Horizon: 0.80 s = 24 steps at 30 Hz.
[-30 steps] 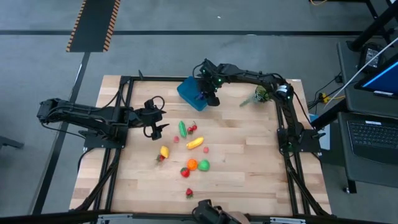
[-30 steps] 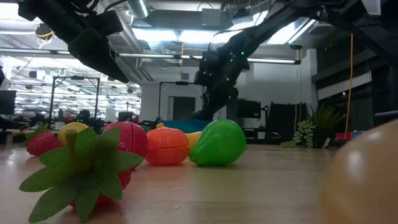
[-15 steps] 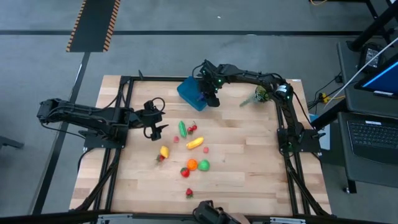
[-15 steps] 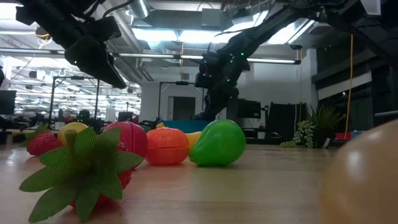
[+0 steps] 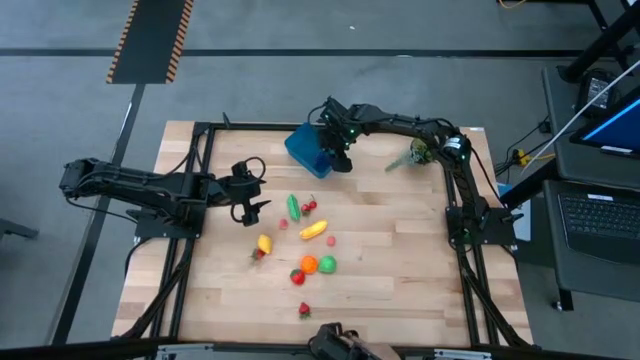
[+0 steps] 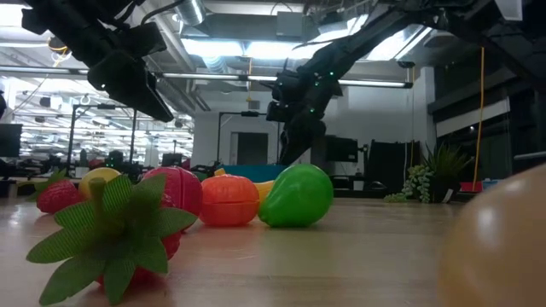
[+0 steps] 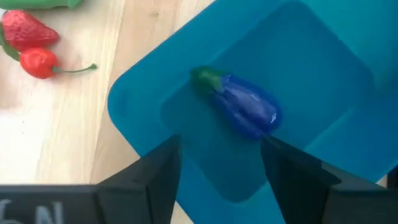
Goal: Pick and placing Produce into tupperware
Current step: Put the pink peach into the blue bin
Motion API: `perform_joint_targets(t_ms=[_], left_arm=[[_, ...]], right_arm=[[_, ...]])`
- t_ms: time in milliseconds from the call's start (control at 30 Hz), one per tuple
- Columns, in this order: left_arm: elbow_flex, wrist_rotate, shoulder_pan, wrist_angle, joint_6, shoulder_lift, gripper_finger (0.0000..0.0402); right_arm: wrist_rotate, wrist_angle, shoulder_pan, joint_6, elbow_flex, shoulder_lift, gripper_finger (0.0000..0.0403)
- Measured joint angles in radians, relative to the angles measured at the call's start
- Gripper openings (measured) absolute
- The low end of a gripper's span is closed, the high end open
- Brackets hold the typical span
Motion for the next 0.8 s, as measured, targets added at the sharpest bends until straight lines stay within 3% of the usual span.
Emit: perform_joint_targets(t_ms=[367,667,800], left_arm=[[0.0,0.0,0.0,0.0,0.001,0.0,0.0275],[0.0,0.0,0.0,0.001,0.001,0.0,0.0275],[0.0,0.001,0.0,0.001,0.001,0.0,0.0275]], right_arm=[[0.0,-0.005,-0.004,0.024,0.018,-0.105,0.0229],[-0.334,-0.023,-0.062,0.057,-0.092,-0.252,0.0229],[-0.35,0.052,-0.06,0.081,-0.213,-0.343,0.0229]])
